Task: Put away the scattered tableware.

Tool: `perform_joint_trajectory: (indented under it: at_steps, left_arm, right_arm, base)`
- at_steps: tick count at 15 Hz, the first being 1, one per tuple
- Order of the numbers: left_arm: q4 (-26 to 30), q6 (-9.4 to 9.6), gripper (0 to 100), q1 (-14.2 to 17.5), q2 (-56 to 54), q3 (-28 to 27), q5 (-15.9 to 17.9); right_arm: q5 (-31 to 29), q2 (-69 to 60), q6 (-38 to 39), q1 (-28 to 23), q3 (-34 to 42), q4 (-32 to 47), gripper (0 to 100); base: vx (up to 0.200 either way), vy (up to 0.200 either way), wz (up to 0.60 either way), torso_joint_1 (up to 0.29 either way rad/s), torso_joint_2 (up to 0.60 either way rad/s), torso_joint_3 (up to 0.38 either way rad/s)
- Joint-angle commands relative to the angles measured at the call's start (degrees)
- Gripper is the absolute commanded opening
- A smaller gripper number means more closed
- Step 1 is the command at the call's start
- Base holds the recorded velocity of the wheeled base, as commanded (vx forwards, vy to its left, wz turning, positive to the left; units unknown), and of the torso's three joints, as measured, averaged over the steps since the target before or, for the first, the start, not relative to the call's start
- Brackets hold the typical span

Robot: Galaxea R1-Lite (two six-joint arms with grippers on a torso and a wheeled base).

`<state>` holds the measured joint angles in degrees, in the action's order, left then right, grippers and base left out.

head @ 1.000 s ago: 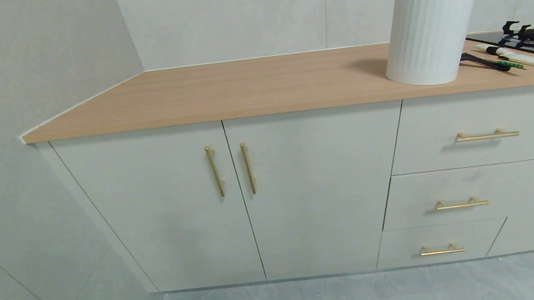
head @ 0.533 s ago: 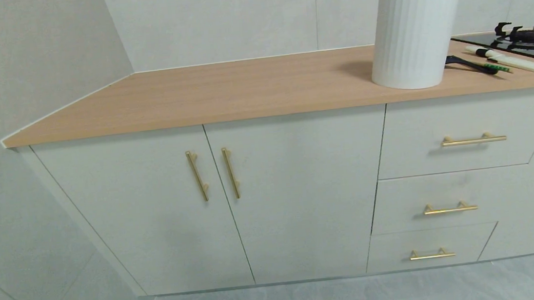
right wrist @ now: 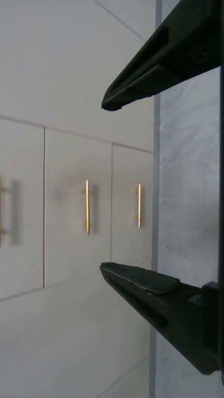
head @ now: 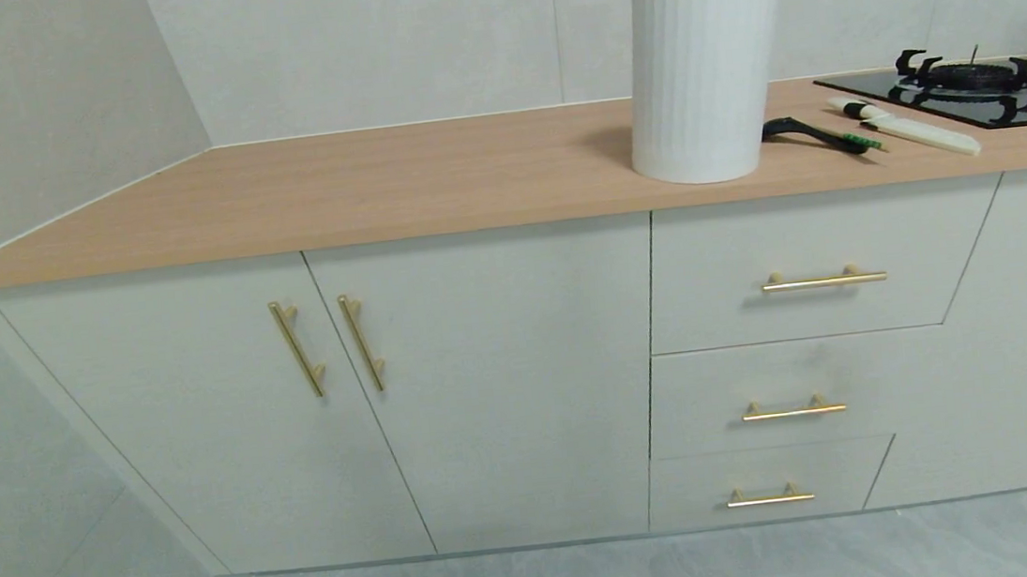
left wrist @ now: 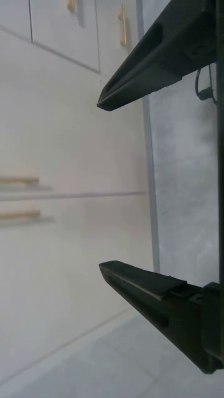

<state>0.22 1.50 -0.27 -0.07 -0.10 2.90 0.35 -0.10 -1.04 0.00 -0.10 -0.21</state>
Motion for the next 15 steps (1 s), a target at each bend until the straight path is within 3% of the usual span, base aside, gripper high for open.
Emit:
perform_joint_trajectory:
  at_steps: [1,3,14,15]
  left_arm:
    - [-0.04,-0.01,100,0.0,0.07,0.01,0.0]
    - [-0.04,-0.01,100,0.0,0.07,0.01,0.0]
    - [-0.13,-0.09,100,0.0,0.07,0.01,0.0]
    - [-0.04,-0.09,100,0.0,0.07,0.01,0.0]
  right_arm:
    - [0.0,0.1,-0.02,0.0,0.01,-0.06,100]
    - [0.0,0.1,-0.02,0.0,0.01,-0.06,100]
    - [0.0,0.1,0.07,0.0,0.01,-0.06,100]
    - [0.0,0.1,0.07,0.0,0.01,0.03,100]
  base:
    - [0.0,-0.2,0.0,0.002,0.0,0.002]
    - [0.0,-0.2,0.0,0.002,0.0,0.002]
    - [0.0,0.0,0.0,0.0,0.0,0.0]
    - [0.0,0.0,-0.6,-0.002,0.01,0.002]
